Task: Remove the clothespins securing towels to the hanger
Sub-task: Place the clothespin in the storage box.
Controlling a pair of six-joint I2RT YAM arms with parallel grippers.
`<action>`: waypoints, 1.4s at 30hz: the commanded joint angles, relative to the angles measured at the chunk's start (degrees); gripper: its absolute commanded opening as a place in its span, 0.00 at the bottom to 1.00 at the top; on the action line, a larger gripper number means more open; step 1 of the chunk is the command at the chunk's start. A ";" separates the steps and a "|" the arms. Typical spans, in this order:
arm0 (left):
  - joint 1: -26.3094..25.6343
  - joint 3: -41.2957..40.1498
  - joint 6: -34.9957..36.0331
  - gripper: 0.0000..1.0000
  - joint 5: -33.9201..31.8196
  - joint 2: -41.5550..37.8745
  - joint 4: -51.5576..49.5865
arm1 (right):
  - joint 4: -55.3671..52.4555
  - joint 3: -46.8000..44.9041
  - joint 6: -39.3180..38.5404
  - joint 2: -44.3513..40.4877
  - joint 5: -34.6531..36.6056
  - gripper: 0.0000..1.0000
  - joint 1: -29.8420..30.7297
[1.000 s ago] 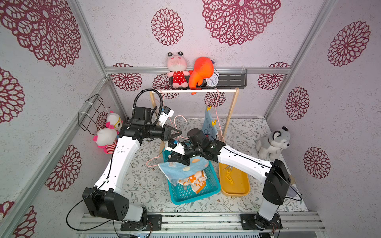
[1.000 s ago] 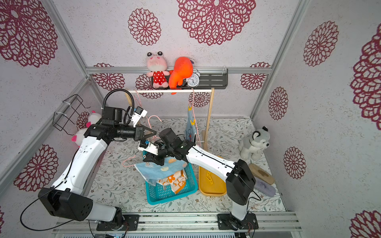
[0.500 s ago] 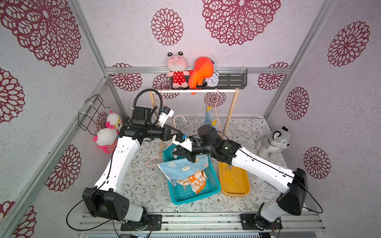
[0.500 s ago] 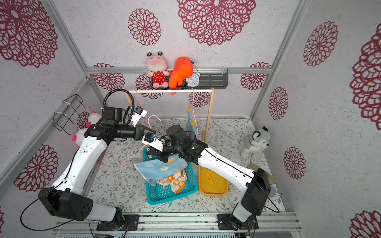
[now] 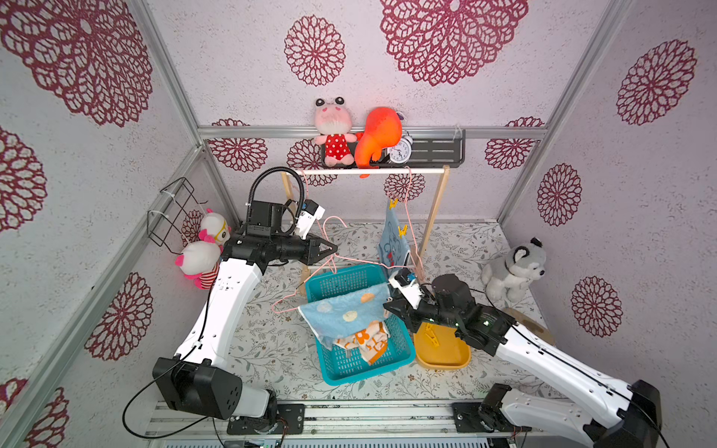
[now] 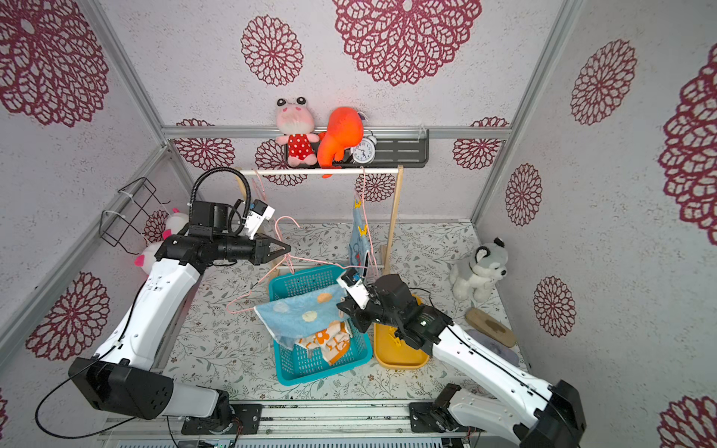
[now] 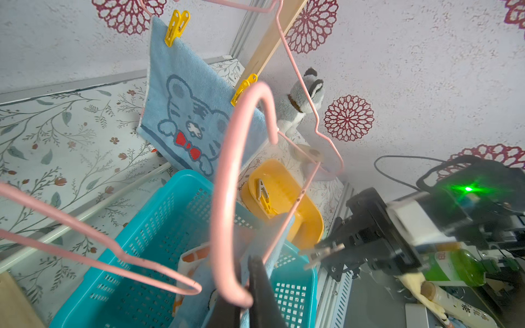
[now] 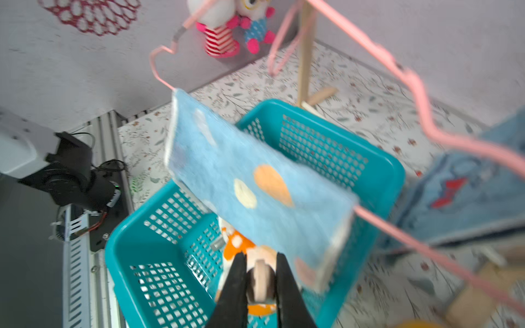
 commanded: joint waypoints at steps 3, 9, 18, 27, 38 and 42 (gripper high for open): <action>-0.32 -0.81 -0.53 0.00 -1.17 -1.35 1.86 | -0.25 -8.52 11.20 -7.19 5.80 0.13 -5.94; -0.50 -0.90 -0.57 0.00 -1.87 -1.35 2.08 | 0.23 -14.10 16.95 -5.92 10.01 0.13 -14.44; -0.72 -1.08 -0.52 0.00 -3.19 -1.97 2.03 | 6.03 -17.78 20.23 2.91 15.06 0.23 -21.44; -0.77 -1.26 -0.35 0.00 -3.81 -1.97 2.02 | 9.83 -17.94 20.77 9.68 14.40 0.36 -24.41; -0.77 -1.28 -0.25 0.00 -3.74 -1.79 1.87 | 5.60 -14.83 18.31 7.82 16.76 0.56 -24.38; -0.77 -1.25 -0.19 0.00 -3.61 -1.75 1.90 | 4.94 -13.24 14.26 -0.14 14.09 0.56 -23.74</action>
